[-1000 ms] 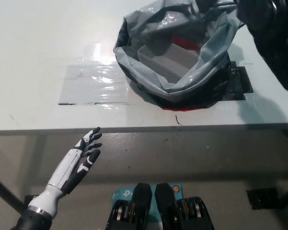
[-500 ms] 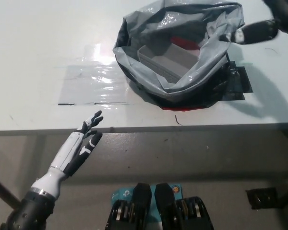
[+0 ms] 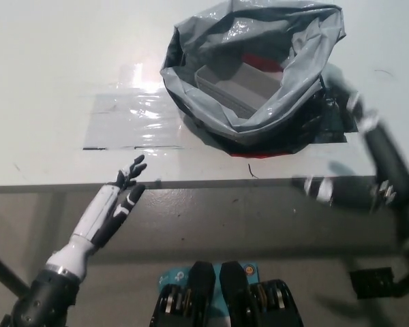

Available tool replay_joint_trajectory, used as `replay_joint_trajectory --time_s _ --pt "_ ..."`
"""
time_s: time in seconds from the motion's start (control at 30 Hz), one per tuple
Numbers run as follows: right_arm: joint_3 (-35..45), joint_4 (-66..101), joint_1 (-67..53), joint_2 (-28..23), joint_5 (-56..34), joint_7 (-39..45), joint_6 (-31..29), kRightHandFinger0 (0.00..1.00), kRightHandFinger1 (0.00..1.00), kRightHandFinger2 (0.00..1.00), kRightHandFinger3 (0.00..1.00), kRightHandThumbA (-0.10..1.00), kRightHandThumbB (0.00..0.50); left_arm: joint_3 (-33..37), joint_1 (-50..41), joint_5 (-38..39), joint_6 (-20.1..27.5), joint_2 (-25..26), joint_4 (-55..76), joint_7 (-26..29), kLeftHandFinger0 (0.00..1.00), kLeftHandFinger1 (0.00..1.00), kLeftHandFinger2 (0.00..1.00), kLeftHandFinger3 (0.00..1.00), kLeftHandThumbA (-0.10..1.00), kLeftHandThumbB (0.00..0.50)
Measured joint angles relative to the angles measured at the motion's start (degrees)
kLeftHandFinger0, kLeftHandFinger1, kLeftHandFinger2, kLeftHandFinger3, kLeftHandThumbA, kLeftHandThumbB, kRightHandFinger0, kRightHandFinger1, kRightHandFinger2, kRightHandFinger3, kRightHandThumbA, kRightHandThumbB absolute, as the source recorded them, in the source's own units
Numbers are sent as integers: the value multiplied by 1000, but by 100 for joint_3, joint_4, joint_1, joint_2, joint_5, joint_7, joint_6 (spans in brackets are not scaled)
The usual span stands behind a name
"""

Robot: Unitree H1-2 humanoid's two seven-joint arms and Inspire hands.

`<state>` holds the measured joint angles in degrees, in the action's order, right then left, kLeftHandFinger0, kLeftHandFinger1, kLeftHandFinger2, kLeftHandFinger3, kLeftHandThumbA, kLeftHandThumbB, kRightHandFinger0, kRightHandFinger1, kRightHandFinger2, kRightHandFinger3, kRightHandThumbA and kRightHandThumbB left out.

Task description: Use the right hand to pick up a small rectangular container and put it into a plastic bag and lift the bag

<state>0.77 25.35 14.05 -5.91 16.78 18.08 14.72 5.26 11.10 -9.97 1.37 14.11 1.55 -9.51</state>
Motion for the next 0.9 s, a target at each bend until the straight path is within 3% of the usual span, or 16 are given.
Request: replay_joint_trajectory --time_s 0.03,0.1,0.17,0.2,0.33,0.6,0.73,0.9 --pt "-3 -120 -285 104 -1 -62 -122 1000 1000 1000 1000 1000 248 2 -115 3 1 -28 0 0 1000 1000 1000 1000 1000 211" --pt "-2 -327 -549 183 -3 -147 -292 1000 1000 1000 1000 998 189 4 -291 7 5 -58 0 0 1000 1000 1000 1000 1000 223" --pt "-1 -577 -874 230 -5 -234 -465 1000 1000 1000 1000 1000 216 5 -556 8 9 -99 0 2 1000 1000 1000 1000 1000 224" --pt "1 -663 -988 242 -6 -262 -523 1000 1000 1000 1000 1000 258 6 -653 8 10 -112 0 2 1000 1000 1000 1000 1000 225" --pt "54 -1049 -1589 347 -35 -381 -861 1000 1000 1000 1000 1000 206 14 -1126 8 25 -151 1 3 1000 1000 1000 1000 1000 225" --pt "147 -1439 -2617 489 -119 -564 -1452 1000 1000 1000 1000 1000 217 52 -1952 0 110 -235 2 9 1000 1000 1000 1000 1000 225" --pt "167 -1600 -3187 542 -208 -673 -1879 1000 1000 1000 1000 1000 174 69 -2474 -6 224 -293 2 18 1000 1000 1000 1000 1000 220" --pt "175 -1748 -3325 555 -302 -764 -2293 1000 1000 1000 1000 990 166 71 -2796 -15 337 -337 5 31 1000 1000 1000 1000 1000 205"
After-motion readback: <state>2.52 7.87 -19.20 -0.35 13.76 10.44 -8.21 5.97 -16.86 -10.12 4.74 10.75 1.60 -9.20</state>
